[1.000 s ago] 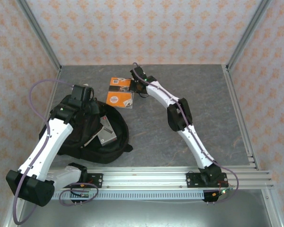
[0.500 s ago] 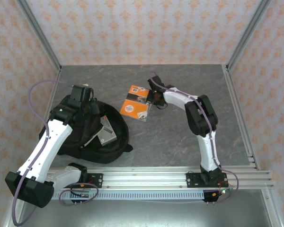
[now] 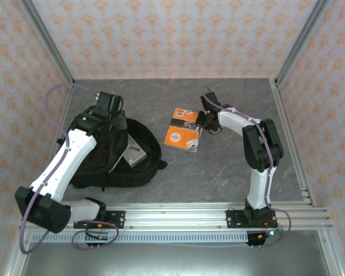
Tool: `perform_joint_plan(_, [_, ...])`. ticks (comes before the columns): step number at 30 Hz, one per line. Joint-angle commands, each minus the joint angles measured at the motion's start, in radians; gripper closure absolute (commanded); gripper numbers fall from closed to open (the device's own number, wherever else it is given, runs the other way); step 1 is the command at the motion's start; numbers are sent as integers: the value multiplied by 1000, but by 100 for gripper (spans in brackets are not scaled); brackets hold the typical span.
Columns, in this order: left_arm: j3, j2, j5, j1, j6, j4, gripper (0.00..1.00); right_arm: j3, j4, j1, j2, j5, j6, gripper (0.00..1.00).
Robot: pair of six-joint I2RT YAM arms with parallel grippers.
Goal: Pack the student bag
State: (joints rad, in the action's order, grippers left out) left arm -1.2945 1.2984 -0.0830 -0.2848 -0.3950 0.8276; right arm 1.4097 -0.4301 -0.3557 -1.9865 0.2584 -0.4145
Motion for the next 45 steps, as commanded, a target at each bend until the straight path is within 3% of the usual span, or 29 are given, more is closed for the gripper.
perform_joint_plan(1, [-75, 96, -48, -21, -9, -54, 100, 154, -60, 18, -101, 185, 50, 100])
perform_joint_plan(8, [-216, 323, -77, -64, 5, -32, 100, 188, 22, 37, -195, 477, -54, 98])
perform_joint_plan(13, [-261, 422, -68, -83, 18, -27, 100, 169, 136, 39, -243, 653, -138, 78])
perform_joint_plan(16, [-266, 443, -61, -95, 21, -30, 100, 138, 211, 40, -253, 702, -190, 62])
perform_joint_plan(19, [-257, 447, -61, -102, 24, -35, 100, 114, 244, 41, -254, 714, -205, 55])
perform_joint_plan(21, [-251, 443, -61, -101, 24, -36, 100, 121, 185, 41, -245, 659, -169, 53])
perform_joint_plan(27, [-230, 421, -67, -102, 26, -41, 100, 104, 40, 45, -118, 305, -53, 52])
perform_joint_plan(33, [-215, 406, -71, -102, 23, -41, 100, 237, -89, 46, -170, 111, 29, 45])
perform_joint_plan(39, [-210, 406, -70, -103, 23, -39, 100, 336, -157, 44, -220, 26, 89, 39])
perform_joint_plan(45, [-221, 420, -52, -103, 18, -44, 100, 463, -221, 44, -327, 102, 113, 39])
